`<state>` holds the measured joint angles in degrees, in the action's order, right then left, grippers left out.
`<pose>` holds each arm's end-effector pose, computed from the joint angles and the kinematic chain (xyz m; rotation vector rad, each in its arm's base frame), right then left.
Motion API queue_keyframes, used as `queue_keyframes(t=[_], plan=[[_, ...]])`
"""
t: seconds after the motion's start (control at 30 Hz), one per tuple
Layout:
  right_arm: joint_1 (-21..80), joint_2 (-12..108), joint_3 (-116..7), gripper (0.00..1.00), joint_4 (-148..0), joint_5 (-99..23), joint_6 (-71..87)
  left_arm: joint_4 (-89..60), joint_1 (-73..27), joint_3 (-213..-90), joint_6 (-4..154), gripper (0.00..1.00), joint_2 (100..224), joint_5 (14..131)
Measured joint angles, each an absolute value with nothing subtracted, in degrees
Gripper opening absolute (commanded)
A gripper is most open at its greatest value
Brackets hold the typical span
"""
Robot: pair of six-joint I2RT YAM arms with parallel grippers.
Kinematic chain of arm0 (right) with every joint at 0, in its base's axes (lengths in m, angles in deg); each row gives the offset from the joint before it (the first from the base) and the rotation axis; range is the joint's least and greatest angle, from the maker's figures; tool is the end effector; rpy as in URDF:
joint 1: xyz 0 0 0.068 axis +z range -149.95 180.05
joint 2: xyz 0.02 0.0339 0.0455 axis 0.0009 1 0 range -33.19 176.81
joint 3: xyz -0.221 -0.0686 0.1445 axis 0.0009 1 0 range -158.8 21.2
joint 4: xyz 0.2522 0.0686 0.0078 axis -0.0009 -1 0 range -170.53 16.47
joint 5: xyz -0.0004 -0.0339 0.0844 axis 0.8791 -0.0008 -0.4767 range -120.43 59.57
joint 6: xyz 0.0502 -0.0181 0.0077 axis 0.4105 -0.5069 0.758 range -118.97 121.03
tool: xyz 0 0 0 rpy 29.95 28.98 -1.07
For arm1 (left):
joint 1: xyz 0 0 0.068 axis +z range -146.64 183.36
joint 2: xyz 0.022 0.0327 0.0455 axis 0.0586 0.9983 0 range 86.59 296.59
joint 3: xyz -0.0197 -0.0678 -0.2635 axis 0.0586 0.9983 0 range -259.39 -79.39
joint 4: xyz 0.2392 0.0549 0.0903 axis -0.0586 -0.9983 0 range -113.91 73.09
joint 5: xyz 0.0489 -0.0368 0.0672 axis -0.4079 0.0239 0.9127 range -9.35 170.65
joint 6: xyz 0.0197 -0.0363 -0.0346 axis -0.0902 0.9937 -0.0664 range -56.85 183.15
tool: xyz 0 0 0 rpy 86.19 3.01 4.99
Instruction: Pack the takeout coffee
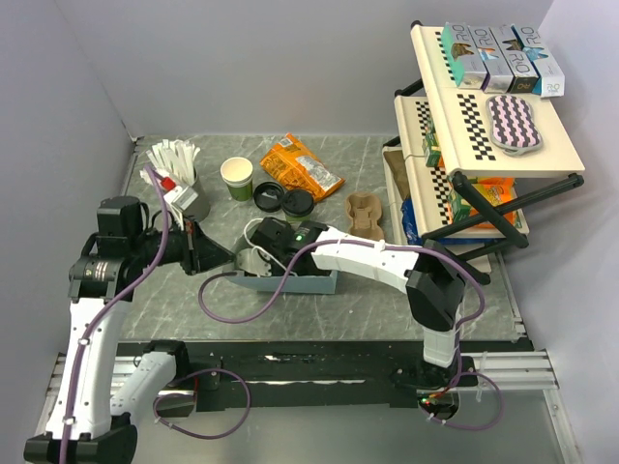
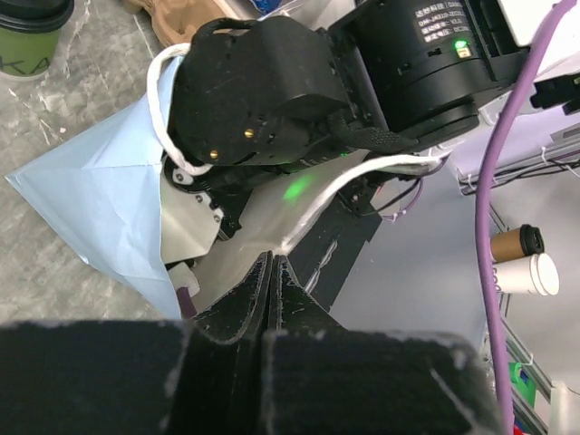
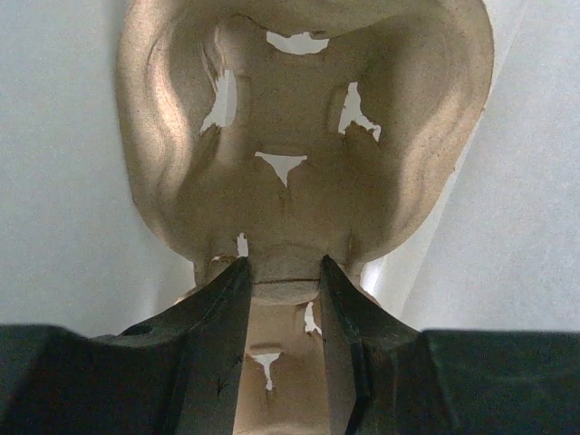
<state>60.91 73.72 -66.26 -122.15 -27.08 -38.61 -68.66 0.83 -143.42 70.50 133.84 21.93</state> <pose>0.1911 0.3385 0.2395 -2.1079 1.7735 0.0190 0.1324 -0.0362 0.3826 0.4989 2.0118 -1.2040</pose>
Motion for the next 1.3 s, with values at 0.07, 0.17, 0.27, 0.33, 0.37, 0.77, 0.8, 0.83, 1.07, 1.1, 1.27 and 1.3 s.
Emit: queue_keyframes(t=[0.07, 0.17, 0.27, 0.33, 0.37, 0.77, 0.8, 0.83, 1.07, 1.1, 1.27, 1.3], plan=[[60.9, 73.7, -66.2, 0.15, -122.0, -27.0, -38.4, -68.7, 0.8, -143.4, 70.3, 0.01, 134.2, 21.8], [61.0, 73.7, -66.2, 0.26, -122.3, -27.0, -38.2, -68.7, 0.8, -143.4, 70.0, 0.01, 135.2, 21.8], [61.0, 73.7, -66.3, 0.40, -122.4, -27.0, -38.2, -68.6, 0.7, -143.4, 70.0, 0.01, 135.5, 21.8], [61.0, 73.7, -66.7, 0.47, -122.8, -27.2, -38.2, -68.5, 0.6, -143.3, 70.0, 0.01, 135.4, 21.8], [61.0, 73.7, -66.9, 0.48, -123.2, -27.3, -38.0, -68.4, 0.5, -143.4, 70.1, 0.01, 135.4, 21.7], [61.0, 73.7, -72.7, 0.71, -130.5, -29.6, -37.3, -65.6, 0.5, -143.4, 71.0, 0.01, 135.1, 21.6], [61.0, 73.7, -73.4, 0.71, -130.6, -29.8, -37.3, -65.1, 0.5, -143.4, 71.4, 0.01, 135.1, 21.5], [61.0, 73.7, -74.1, 0.71, -131.0, -30.1, -37.3, -64.6, 0.5, -143.4, 71.5, 0.01, 135.0, 21.5], [61.1, 73.1, -77.5, 0.94, -133.0, -31.6, -37.0, -60.5, 0.5, -143.4, 73.9, 0.60, 134.7, 21.5], [61.1, 72.9, -77.5, 0.95, -133.2, -31.8, -36.8, -60.2, 0.5, -143.7, 73.8, 0.65, 134.7, 21.6], [61.2, 71.1, -77.5, 1.00, -133.3, -32.4, -36.3, -56.8, 0.5, -145.6, 74.6, 0.71, 134.3, 22.7], [61.2, 70.7, -77.5, 1.00, -133.2, -32.4, -36.3, -56.7, 0.5, -146.4, 74.3, 0.71, 134.5, 23.1]])
